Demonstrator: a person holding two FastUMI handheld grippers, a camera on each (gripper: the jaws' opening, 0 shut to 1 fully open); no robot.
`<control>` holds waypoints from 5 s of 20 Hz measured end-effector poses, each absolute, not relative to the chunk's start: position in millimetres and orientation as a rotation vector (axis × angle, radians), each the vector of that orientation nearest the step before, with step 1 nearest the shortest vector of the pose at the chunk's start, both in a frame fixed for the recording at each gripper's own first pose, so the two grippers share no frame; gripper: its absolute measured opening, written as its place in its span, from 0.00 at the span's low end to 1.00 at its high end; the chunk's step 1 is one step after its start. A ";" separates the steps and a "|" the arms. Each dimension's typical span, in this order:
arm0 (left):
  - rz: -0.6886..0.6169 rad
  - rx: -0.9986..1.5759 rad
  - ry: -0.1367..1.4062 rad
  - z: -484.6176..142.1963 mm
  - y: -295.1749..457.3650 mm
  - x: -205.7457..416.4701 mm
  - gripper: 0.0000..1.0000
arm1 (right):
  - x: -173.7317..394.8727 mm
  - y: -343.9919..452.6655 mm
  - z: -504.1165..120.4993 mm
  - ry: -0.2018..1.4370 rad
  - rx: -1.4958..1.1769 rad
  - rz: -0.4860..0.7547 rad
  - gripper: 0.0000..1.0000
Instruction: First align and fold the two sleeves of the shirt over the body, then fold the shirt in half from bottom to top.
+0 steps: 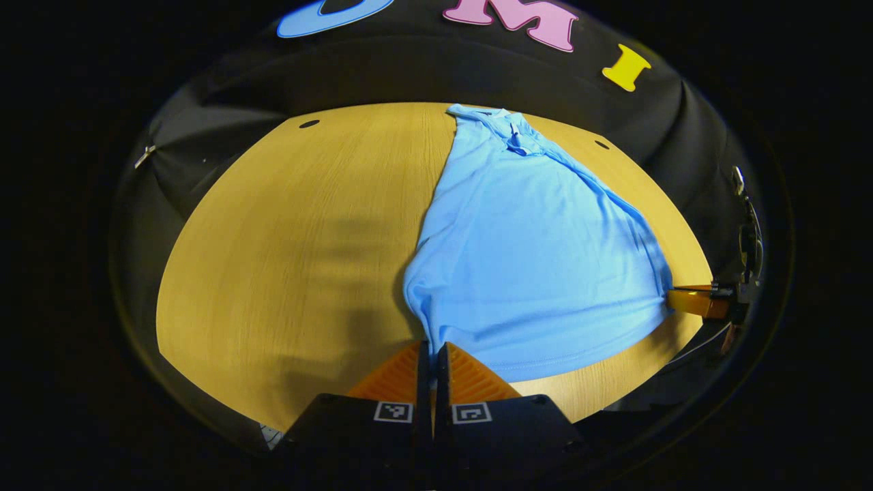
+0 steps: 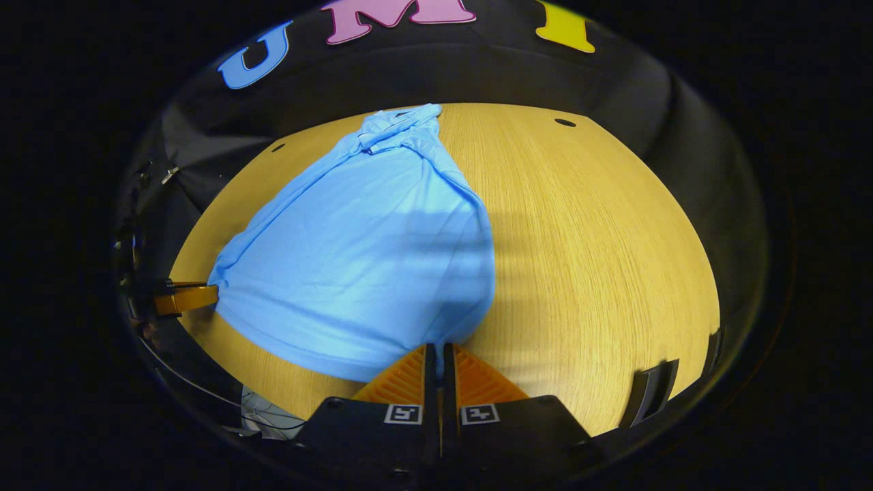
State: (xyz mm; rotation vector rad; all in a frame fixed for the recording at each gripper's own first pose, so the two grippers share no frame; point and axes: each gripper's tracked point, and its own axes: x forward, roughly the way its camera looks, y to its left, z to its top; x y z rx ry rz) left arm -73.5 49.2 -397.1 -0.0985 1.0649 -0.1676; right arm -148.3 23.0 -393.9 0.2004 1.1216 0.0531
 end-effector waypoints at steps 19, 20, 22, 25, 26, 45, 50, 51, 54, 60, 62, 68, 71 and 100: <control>-0.125 -0.217 0.682 -264.1 39.4 152.7 0.06 | 80.1 -33.4 -288.8 0.721 0.317 -0.031 0.05; -0.119 -0.214 0.662 -261.6 39.0 171.1 0.06 | 97.3 -37.0 -287.4 0.704 0.312 -0.031 0.05; -0.111 -0.196 0.632 -260.2 37.3 207.8 0.06 | 132.7 -40.8 -287.6 0.672 0.301 -0.031 0.06; -0.088 -0.175 0.588 -259.2 34.7 259.2 0.06 | 186.4 -47.0 -292.2 0.628 0.303 -0.040 0.05; -0.078 -0.176 0.569 -260.2 34.0 277.7 0.06 | 206.7 -50.2 -295.5 0.609 0.305 -0.044 0.05; 0.016 -0.056 0.400 -345.7 29.4 473.2 0.06 | 421.0 -61.6 -407.8 0.503 0.184 -0.045 0.05; 0.029 -0.045 0.422 -367.2 28.0 481.8 0.06 | 432.5 -63.9 -436.2 0.528 0.182 -0.059 0.05; 0.030 -0.049 0.430 -370.1 27.1 481.7 0.06 | 432.6 -64.3 -441.3 0.535 0.180 -0.059 0.05; 0.023 -0.037 0.451 -379.0 23.0 484.4 0.06 | 432.2 -65.9 -460.0 0.568 0.168 -0.068 0.05; 0.018 -0.023 0.462 -395.2 23.8 486.5 0.09 | 432.1 -65.9 -472.1 0.574 0.139 -0.098 0.05; 0.003 -0.024 0.472 -397.0 23.0 485.9 0.25 | 432.0 -69.2 -470.7 0.575 0.132 -0.112 0.08; 0.009 0.010 0.498 -399.4 23.6 481.9 0.62 | 428.5 -76.1 -477.4 0.603 0.162 -0.127 0.30; 0.015 0.044 0.520 -400.3 23.4 477.1 0.98 | 426.5 -79.0 -473.2 0.597 0.145 -0.108 0.58; 0.024 -0.048 0.128 -87.7 10.5 200.3 0.99 | 188.3 -87.5 -127.0 0.146 0.138 -0.073 0.92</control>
